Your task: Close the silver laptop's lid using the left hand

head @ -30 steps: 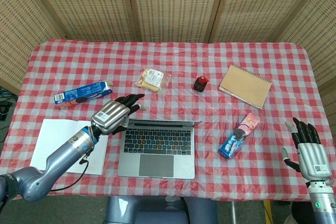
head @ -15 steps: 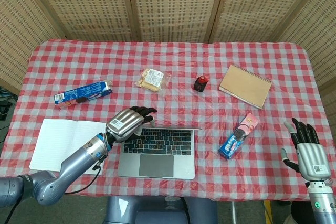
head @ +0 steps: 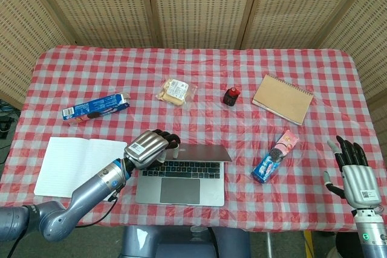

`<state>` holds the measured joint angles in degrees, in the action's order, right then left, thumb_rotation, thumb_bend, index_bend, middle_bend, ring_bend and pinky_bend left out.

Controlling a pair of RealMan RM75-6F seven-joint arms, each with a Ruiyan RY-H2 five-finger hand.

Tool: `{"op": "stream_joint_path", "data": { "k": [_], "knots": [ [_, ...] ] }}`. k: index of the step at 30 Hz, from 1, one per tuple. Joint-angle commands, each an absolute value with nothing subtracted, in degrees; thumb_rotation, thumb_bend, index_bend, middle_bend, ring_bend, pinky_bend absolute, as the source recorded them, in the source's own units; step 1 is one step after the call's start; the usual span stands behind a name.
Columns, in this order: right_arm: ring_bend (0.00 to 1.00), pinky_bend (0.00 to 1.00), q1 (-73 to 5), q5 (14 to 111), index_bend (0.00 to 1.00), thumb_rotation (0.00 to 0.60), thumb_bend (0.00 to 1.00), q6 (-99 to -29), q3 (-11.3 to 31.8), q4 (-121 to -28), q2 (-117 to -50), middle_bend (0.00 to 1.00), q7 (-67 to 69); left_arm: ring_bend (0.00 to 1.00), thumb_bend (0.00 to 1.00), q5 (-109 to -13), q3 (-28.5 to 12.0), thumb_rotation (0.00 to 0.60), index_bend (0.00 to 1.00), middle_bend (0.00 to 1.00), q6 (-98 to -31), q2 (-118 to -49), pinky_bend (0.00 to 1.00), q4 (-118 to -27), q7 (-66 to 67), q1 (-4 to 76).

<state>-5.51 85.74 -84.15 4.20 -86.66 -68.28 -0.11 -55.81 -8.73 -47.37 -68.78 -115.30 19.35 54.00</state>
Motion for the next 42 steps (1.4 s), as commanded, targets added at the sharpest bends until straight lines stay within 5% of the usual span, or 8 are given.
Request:
{"op": "stream_joint_path", "data": {
  "k": [1, 42],
  "knots": [
    [0.00, 0.00, -5.53, 85.62, 0.04, 0.600, 0.65, -84.08, 4.24, -86.68, -68.23, 0.00, -0.09, 0.27, 1.00, -56.49, -8.03, 0.600, 0.50, 0.28, -47.13, -68.91, 0.28, -115.54, 19.00, 53.83],
    [0.00, 0.00, -5.27, 85.39, 0.05, 0.600, 0.67, -84.54, 4.30, -87.20, -68.09, 0.00, -0.74, 0.27, 1.00, -62.79, 3.90, 0.600, 0.49, 0.28, -47.30, -80.20, 0.28, -109.36, 22.22, 48.64]
  ]
}}
